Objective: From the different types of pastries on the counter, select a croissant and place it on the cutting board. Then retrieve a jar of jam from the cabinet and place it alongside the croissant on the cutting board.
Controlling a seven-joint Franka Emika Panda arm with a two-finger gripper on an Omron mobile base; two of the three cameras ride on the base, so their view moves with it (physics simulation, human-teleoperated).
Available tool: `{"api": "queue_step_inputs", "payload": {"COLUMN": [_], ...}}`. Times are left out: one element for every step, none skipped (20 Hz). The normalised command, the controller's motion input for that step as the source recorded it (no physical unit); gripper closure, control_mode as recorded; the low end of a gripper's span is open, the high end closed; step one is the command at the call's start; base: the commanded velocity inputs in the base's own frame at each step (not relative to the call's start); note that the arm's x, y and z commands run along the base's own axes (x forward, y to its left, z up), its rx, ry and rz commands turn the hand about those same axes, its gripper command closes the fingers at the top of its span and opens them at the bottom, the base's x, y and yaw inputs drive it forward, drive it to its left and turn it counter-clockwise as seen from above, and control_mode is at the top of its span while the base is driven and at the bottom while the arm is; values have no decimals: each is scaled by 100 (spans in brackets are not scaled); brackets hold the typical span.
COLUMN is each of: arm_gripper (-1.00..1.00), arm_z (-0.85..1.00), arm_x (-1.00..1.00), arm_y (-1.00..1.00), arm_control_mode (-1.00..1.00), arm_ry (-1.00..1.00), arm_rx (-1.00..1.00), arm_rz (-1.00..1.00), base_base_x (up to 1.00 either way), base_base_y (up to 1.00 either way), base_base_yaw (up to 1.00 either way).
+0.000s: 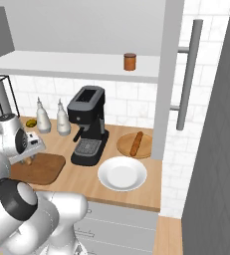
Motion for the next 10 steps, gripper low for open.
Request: {"api": "queue_step_inputs", "payload": {"arm_gripper": [100, 100, 100, 100, 100, 100, 100, 100, 100, 100], "arm_z": [-8, -12, -16, -20, -19, -19, -21, -22, -26, -27], "arm_x": [0, 0, 0, 0, 0, 0, 0, 0, 0, 0], "arm_y": [25, 24, 20, 18, 14, 11, 10, 8, 7, 4], "arm_control_mode": [-100, -100, -100, -100, -100, -100, -100, -100, -100, -100], "arm_ry": [0, 0, 0, 0, 0, 0, 0, 0, 0, 0], "arm_rx": [-1, -1, -2, -3, -2, -1, 0, 0, 0, 0], "arm_rz": [0, 0, 0, 0, 0, 0, 0, 0, 0, 0], "base_base_x": [0, 0, 0, 0, 0, 0, 0, 0, 0, 0], "base_base_y": [0, 0, 0, 0, 0, 0, 0, 0, 0, 0], "base_base_yaw": [0, 0, 0, 0, 0, 0, 0, 0, 0, 0]}}
